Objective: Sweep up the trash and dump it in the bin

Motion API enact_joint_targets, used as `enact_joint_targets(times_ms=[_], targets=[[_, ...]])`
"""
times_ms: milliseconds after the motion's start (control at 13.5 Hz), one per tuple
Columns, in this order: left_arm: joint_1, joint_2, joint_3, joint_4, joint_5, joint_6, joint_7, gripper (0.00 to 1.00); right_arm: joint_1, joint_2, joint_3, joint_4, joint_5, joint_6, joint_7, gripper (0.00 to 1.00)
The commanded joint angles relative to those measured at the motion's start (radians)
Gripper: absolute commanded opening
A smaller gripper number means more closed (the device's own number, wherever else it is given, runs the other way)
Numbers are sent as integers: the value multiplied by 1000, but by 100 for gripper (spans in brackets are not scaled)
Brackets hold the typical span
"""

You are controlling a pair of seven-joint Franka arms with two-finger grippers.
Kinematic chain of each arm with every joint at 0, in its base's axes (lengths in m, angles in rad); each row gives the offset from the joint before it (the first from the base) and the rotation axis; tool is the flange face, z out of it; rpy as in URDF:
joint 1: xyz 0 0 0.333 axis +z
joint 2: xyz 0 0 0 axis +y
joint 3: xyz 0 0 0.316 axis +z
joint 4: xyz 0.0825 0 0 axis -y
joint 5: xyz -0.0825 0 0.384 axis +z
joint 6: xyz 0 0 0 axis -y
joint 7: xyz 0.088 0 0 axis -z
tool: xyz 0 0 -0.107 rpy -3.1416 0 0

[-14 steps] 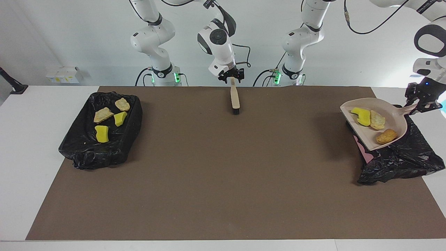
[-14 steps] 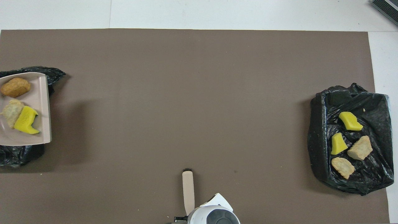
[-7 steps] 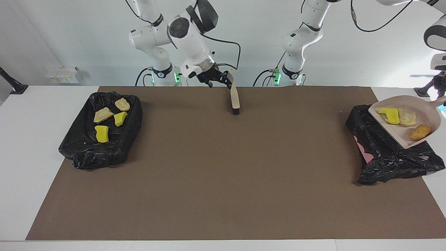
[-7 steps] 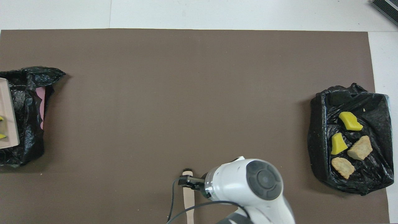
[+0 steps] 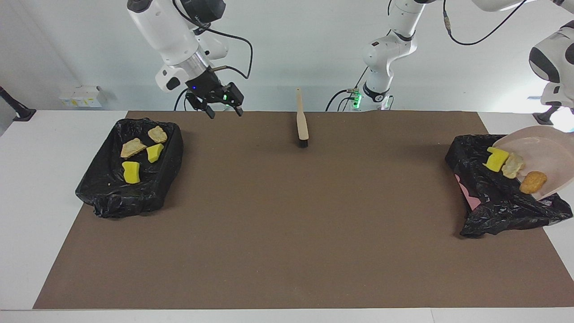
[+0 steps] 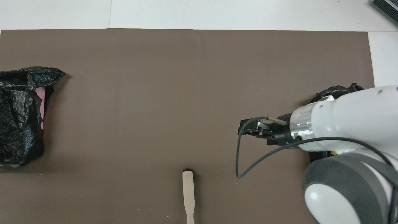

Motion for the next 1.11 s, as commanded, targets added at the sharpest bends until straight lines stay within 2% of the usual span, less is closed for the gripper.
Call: enact_joint_targets(times_ms=[0,222,443,591,887,1034], targets=[[-35,-22,14,-23,123,1,-50,0,-17,65,22,165,-170,-118,-22,100],[-36,-28,14,-21,212,-2,-113,0,-29,128,15,288,-293,-226,-24,100],[-38,-43,8,-17,249,-6,-121,0,-63,182,13,397,-317,-263,-25,100],[-79,-51,3,-11,247,-61,-123,0,-64,206,15,457,-339,-315,-27,100],[-198,-71,0,-3,240,-267,-226,0,-83,183,7,424,-288,-336,-16,100],[-272,-72,-3,-3,183,-391,-279,0,-87,160,6,387,-288,-346,-18,100]])
